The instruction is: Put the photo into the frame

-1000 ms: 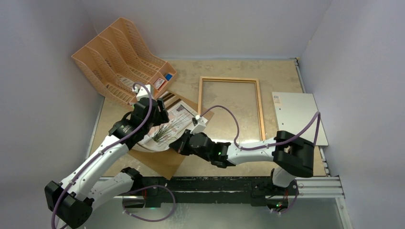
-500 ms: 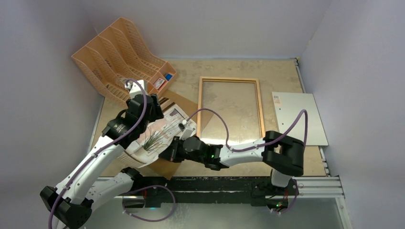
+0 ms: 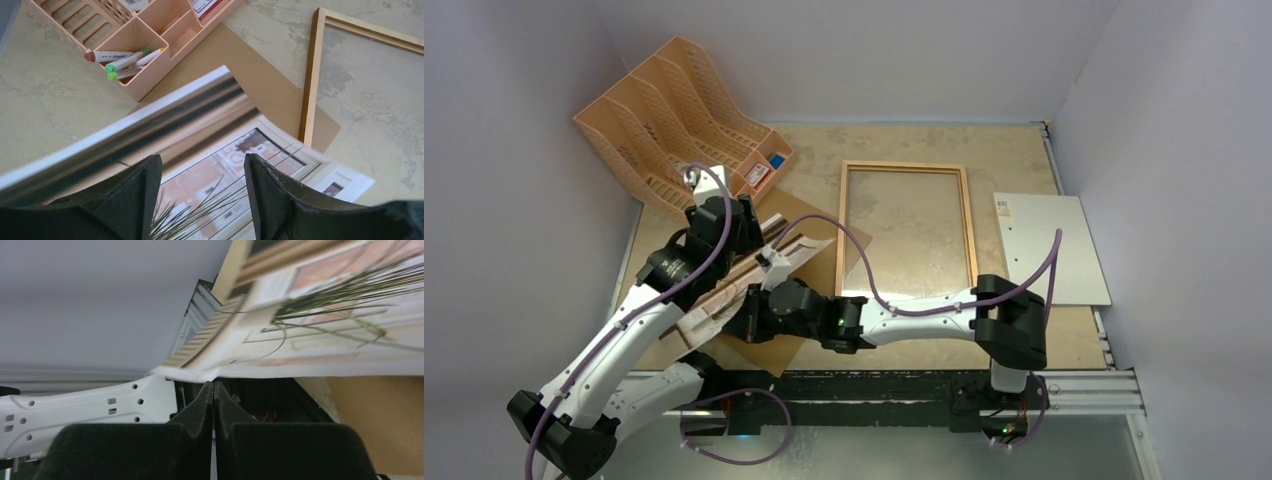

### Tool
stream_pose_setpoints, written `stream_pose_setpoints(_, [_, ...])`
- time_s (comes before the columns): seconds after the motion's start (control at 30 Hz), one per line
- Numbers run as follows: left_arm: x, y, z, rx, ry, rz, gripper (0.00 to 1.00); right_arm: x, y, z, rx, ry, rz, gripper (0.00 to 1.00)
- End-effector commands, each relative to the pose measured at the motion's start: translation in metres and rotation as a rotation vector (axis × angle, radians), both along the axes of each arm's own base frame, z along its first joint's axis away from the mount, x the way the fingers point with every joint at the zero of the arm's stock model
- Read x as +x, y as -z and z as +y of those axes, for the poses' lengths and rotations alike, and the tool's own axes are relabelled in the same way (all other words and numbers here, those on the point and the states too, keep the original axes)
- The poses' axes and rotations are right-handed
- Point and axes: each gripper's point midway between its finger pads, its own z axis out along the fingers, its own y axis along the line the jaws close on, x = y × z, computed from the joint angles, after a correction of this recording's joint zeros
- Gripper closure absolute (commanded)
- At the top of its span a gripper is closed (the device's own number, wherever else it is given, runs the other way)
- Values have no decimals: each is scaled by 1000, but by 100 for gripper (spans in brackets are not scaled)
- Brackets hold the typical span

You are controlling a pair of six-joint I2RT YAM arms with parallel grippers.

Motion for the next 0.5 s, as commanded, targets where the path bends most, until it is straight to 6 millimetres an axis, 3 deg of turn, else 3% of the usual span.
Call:
stream_pose_setpoints(0.0, [4, -24, 6, 16, -19, -49, 36, 4, 5, 1, -72, -1, -50, 100])
stream_pose_setpoints(0.27, [1, -33, 5, -10, -10, -69, 35, 21, 13, -34, -176, 75, -90, 100])
stream_pose_setpoints(0.47, [1, -20, -5, -36, 25, -40, 35, 47, 47, -90, -249, 156, -28, 100])
